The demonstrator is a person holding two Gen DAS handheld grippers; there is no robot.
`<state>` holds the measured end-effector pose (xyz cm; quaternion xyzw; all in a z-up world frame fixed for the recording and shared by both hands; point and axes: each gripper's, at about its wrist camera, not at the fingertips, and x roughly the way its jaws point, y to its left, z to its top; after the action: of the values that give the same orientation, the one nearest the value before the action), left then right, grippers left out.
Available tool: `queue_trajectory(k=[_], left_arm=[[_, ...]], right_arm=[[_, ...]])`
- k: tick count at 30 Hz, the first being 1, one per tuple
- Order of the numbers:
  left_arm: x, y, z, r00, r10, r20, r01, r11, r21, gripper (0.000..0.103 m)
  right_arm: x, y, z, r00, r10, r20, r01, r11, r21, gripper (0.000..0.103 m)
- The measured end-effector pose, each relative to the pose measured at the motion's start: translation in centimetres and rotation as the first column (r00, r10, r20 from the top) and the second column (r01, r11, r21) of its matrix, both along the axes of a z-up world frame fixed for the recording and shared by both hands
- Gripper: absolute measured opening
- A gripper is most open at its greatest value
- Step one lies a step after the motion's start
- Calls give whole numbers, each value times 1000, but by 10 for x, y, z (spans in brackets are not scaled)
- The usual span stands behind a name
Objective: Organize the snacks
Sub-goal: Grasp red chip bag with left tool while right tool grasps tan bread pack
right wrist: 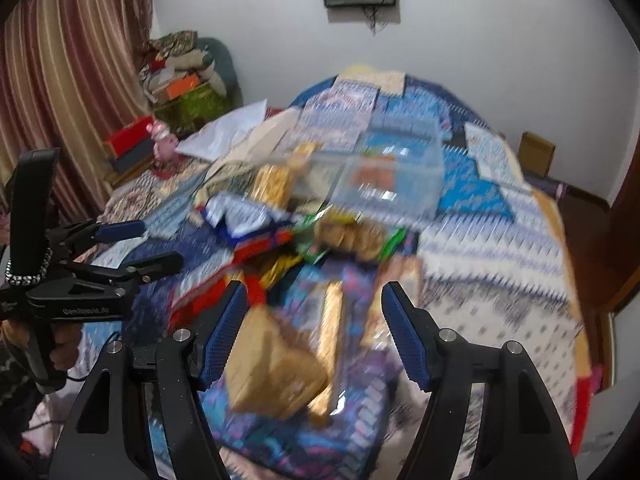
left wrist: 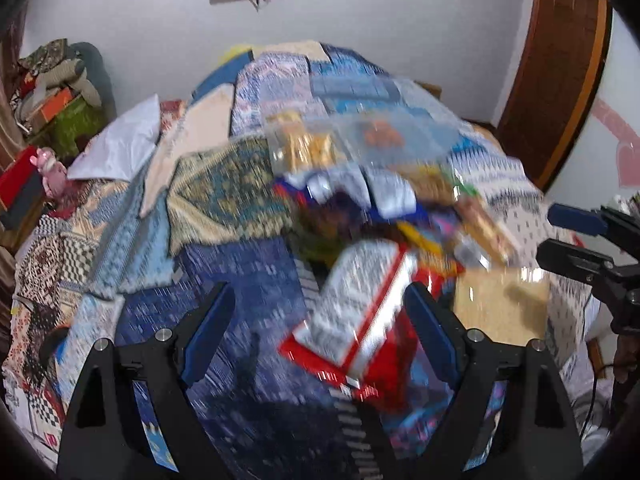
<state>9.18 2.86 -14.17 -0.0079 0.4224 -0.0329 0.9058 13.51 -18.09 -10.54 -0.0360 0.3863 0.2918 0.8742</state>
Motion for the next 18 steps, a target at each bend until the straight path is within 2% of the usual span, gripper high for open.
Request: queue_trajectory(k=[6,11,14,18], left_arm=[[-14,-12,-25,998,-26,-52,25,999,-24,87],[-3,-11,-34,996,-9,-83,6,999,-39,87],[8,-12,-36,996,-7,-94,1,998,-60,87],[19,-18,-41,996,-6,-92,1,999,-54,88]], right_arm=[[-11,9,-20,998,40,-55,-40,999,-7,66],[-18,14,-31,995,66,-77,-68,997,-21,67],[-21,16,-35,993,75,-86,-78,997,-21,76],[-24,18,-41,990,91,-107,-94,995,-28,77]])
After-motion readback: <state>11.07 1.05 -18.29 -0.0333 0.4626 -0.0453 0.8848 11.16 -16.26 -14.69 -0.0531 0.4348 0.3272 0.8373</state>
